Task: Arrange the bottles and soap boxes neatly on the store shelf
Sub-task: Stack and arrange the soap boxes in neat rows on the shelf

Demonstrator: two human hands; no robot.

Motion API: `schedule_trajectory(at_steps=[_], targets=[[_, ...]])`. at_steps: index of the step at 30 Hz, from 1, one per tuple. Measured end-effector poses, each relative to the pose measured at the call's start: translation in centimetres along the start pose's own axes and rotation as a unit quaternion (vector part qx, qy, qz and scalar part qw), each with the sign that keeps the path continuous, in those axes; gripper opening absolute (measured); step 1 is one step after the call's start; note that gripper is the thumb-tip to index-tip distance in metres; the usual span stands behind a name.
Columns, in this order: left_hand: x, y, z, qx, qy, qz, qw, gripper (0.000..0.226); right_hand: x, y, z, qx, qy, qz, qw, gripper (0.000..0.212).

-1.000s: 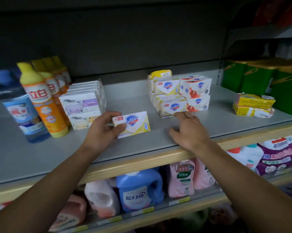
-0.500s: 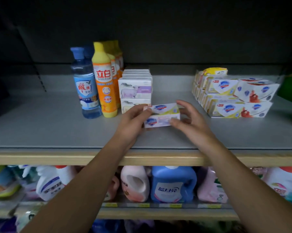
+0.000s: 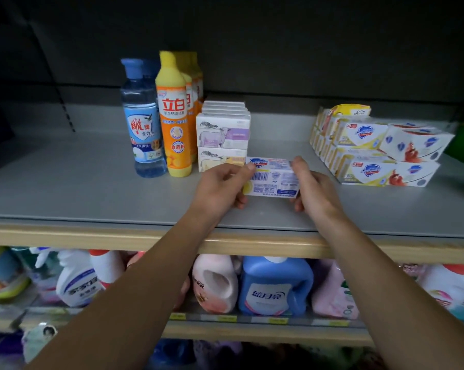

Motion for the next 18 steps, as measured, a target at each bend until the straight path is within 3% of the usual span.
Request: schedule_trajectory(at_steps=[6,11,12,15,18], targets=[[0.1,0.1,-0.1,0.007,0.009,-0.004,1.0,0.029,0.3,-0.2,-0.1,0.002,-0.022,0.003,1.0,0.051],[0.1,0.2,0.0,0.016,0.021,0.052,0.998,0.023,0.6,-0.7,-0.3,-0.047,-0.074,0.129,0.988,0.015],[0.1,0.3,0.0,0.005,0.01,0.032,0.999,0.023,0.7,-0.8,-0.3,-0.064,-0.093,0.154,0.982,0.017],[0.1,0.2,0.2,0.015,-0.016,-0.001,1.0,0.028,0.7,-1.0,-0.5,-0.124,-0.157,0.163,0.966,0.05],[-0.1,-0.3,0.3,0.02,-0.009,0.013,1.0,0.032,0.8,-0.9,-0.4,-0.159,-0.161,0.159,0.961,0.062]])
Point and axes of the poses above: each hand's wrist, its own z-axis towards the middle knuckle, its own y-axis out of the palm, x = y × z, the point moved 2 cm from there along z, towards the middle knuckle, and after that the axes turned 6 degrees about y, right-handed, at the moved point
